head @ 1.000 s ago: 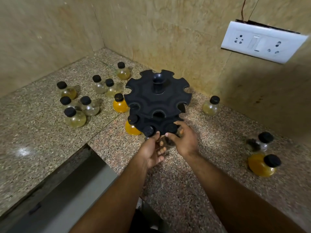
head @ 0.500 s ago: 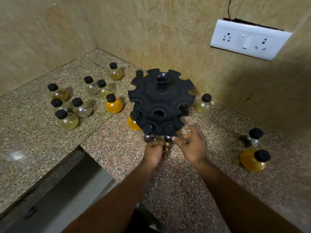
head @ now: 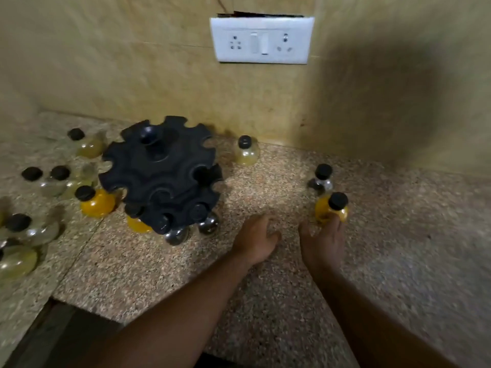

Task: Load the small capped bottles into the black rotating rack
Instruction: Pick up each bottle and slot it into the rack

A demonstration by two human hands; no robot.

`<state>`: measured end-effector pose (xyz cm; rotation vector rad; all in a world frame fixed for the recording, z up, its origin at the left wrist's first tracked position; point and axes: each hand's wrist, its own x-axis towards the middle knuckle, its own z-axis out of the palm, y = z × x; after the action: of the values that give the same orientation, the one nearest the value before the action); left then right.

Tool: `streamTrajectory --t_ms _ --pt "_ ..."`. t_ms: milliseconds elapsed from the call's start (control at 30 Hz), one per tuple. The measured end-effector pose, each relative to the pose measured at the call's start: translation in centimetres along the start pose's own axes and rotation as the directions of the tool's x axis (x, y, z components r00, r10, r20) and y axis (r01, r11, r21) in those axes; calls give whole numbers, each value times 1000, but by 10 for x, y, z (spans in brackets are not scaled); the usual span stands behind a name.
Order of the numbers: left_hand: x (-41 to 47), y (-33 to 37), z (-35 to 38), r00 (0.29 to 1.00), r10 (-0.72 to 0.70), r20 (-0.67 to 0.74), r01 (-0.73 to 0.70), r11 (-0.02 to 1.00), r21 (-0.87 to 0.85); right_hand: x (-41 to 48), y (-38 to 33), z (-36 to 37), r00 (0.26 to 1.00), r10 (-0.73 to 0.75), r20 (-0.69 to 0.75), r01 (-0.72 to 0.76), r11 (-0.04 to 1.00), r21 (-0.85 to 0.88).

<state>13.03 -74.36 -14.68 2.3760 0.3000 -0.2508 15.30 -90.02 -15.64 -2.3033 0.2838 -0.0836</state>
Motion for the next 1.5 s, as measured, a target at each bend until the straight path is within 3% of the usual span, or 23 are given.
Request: streamTrajectory --t_ms 200,333,433,633,733,800,867,933,1033,1167,1267,1333,1500 --pt "31 28 31 976 81 205 -137 951 276 34 13 -21 982 93 -162 -72 989 131" --pt "43 29 41 959 112 260 -215 885 413 50 19 -25 991 84 -104 -69 987 143" --pt "53 26 48 941 47 334 -219 839 498 58 23 -23 995 74 -69 -64 988 138" --pt "61 27 46 934 9 357 -206 830 518 63 19 -25 999 30 -40 -25 991 128" --pt "61 22 49 964 71 256 -171 904 393 60 13 -26 999 13 -35 -9 993 117" --pt "58 21 47 996 86 17 -87 990 106 57 8 -24 999 -23 -28 26 993 115" --pt "51 27 36 977 -67 -203 30 983 -180 52 0 -19 998 -69 -3 68 990 121" --pt "46 27 22 919 -282 -275 130 876 -464 45 -12 -11 992 -123 38 118 987 109" --pt "37 15 -2 803 -548 -233 135 548 -826 31 -33 4 972 -200 123 190 978 92" --pt "19 -7 -27 687 -704 -181 54 298 -953 14 -56 24 922 -299 247 279 954 114" --pt "11 -20 -31 630 -774 -67 -44 51 -998 3 -68 38 878 -344 333 301 938 174" --pt "8 -43 -24 611 -791 -32 -84 -25 -996 -8 -78 49 834 -395 385 346 918 193" --pt "-26 -50 -45 591 -806 -27 -140 -70 -988 -30 -96 65 740 -454 496 419 888 189"
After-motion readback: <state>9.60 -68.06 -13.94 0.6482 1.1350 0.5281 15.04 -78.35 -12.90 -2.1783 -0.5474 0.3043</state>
